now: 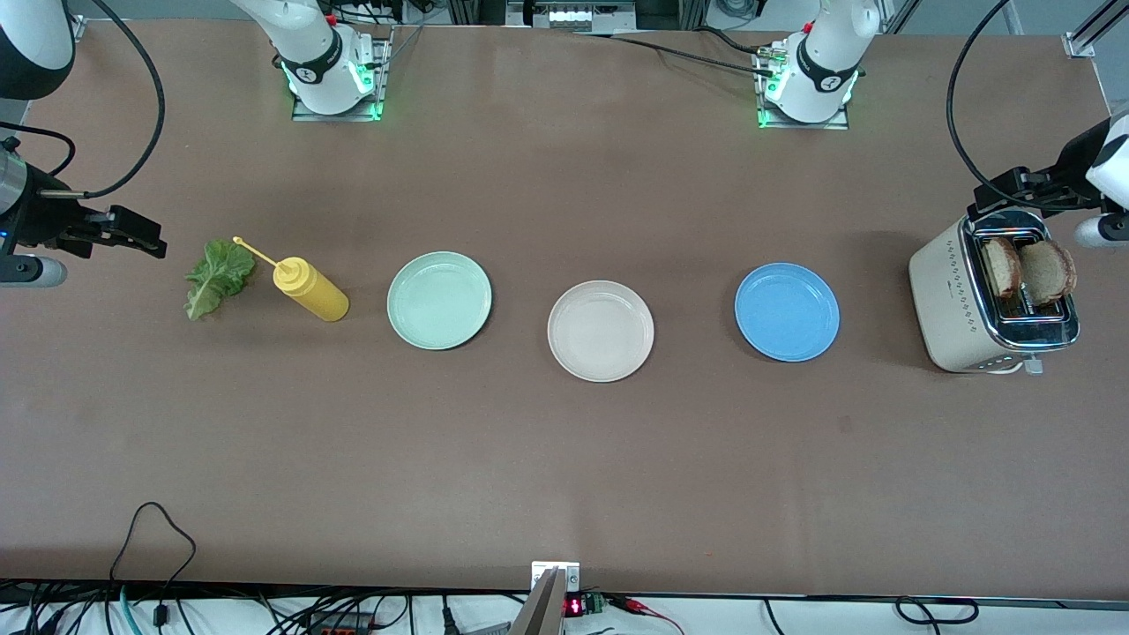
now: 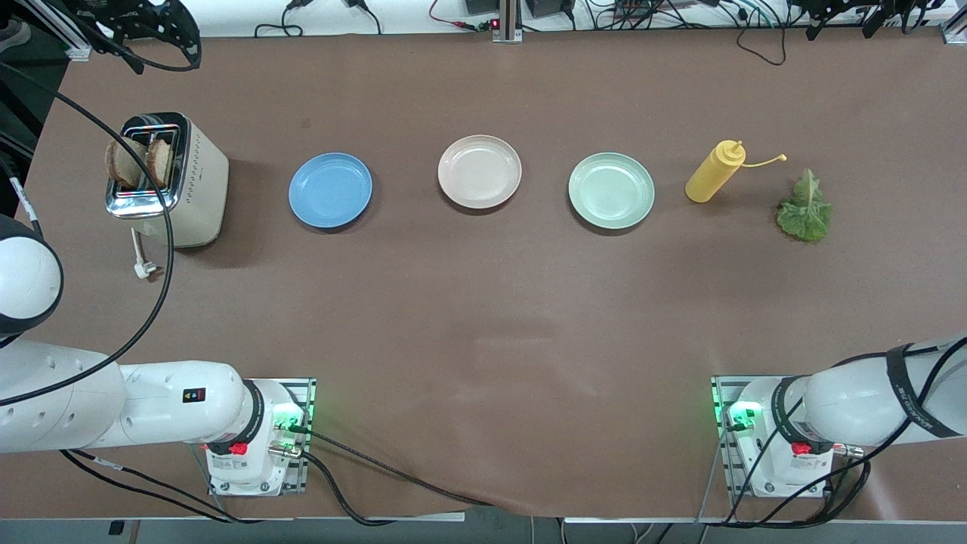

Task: Make sandwich in beige plate with both arms
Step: 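Reach the left gripper to the toaster and grasp a bread slice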

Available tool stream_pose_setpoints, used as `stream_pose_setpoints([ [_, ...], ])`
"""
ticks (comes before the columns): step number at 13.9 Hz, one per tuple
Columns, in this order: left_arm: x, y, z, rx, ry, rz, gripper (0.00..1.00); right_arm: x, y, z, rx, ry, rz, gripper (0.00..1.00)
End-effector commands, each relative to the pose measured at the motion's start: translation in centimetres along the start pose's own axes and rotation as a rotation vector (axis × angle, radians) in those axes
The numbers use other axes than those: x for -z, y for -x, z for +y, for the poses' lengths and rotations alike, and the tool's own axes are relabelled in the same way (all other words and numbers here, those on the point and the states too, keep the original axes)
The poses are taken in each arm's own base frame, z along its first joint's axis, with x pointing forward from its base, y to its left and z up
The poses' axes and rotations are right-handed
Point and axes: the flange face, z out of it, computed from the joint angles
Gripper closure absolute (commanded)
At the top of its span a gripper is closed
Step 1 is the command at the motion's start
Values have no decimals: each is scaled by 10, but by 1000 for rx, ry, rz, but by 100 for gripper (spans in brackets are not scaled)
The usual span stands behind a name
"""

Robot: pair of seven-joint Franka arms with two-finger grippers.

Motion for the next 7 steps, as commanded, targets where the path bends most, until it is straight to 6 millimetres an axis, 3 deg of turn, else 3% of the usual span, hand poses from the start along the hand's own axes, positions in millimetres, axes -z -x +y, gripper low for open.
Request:
stream_pose_setpoints([
  [1, -35, -21, -36, 31, -7, -53, 0, 4, -2, 1, -11, -16, 6, 0],
  [7, -117, -61, -100, 55, -37, -149, 0, 3, -2, 8, -24, -21, 5, 0],
])
